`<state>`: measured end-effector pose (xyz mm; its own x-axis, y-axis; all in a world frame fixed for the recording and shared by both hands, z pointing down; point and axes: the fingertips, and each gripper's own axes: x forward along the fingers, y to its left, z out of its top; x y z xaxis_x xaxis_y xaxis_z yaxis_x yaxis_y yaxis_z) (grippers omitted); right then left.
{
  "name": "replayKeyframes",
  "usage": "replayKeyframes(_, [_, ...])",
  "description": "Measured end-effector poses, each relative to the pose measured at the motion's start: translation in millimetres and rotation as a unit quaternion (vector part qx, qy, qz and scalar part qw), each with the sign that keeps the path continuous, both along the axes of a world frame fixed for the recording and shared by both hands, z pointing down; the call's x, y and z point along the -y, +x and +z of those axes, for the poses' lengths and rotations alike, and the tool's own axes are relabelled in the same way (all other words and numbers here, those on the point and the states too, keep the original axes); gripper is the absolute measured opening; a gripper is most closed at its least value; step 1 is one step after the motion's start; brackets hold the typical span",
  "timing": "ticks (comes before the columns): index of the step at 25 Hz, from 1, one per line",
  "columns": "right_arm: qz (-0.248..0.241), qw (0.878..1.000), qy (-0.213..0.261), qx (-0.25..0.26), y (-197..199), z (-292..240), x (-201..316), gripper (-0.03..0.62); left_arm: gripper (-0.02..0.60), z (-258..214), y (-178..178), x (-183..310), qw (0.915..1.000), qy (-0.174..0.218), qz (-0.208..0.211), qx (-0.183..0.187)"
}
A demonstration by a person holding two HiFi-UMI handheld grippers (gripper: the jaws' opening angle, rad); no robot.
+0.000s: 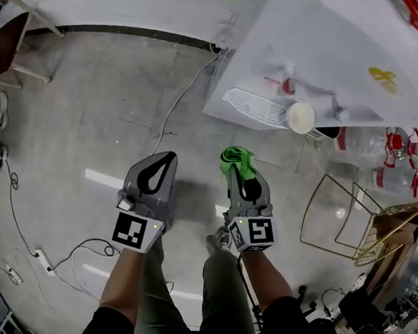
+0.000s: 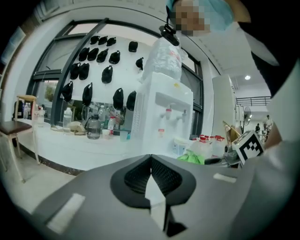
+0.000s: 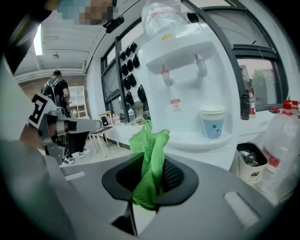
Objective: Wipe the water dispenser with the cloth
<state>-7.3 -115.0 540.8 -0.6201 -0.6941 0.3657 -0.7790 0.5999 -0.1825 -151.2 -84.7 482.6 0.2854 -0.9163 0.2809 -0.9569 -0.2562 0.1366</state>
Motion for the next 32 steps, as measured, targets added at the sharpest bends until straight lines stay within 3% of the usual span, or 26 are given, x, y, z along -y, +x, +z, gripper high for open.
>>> replayKeyframes(4, [-0.033, 0.999, 0.030, -0.014, -28.2, 45.3, 19.9, 0.078, 0.002, 48.7, -9.7, 13.7, 0.9997, 0.013, 0.000, -0.023])
replayKeyframes(9, [-0.063, 0.995, 0.077, -0.011, -59.8, 81.9, 43.6, 0.080, 0.002, 87.8, -19.1, 19.7, 0.9993, 0.036, -0.013, -0.002])
replayKeyframes(14, [-0.068, 0.990, 0.125, -0.001, -80.6, 100.4, 70.4, 0.080, 0.002, 83.2, -10.8, 27.7, 0.9975, 0.063, 0.021, 0.022])
replayKeyframes(19, [-0.058, 0.989, 0.138, -0.013, -91.4, 121.0, 99.1, 0.080, 0.002, 59.1, -12.9, 32.7, 0.9939, 0.104, 0.002, 0.037])
replayKeyframes(22, [-0.048, 0.990, 0.134, -0.019, -91.5, 132.4, 107.6, 0.080, 0.002, 47.8, -8.4, 28.1, 0.9919, 0.118, -0.001, 0.046])
replayKeyframes(28, [-0.042, 0.989, 0.140, -0.020, -69.7, 129.0, 120.2, 0.080, 0.002, 52.4, 2.8, 13.3, 0.9937, 0.097, 0.001, 0.055])
replayKeyframes(32, [-0.016, 0.989, 0.146, -0.027, -24.9, 127.7, 125.3, 0.080, 0.002, 67.9, 19.0, 12.9, 0.9948, 0.084, 0.023, 0.054])
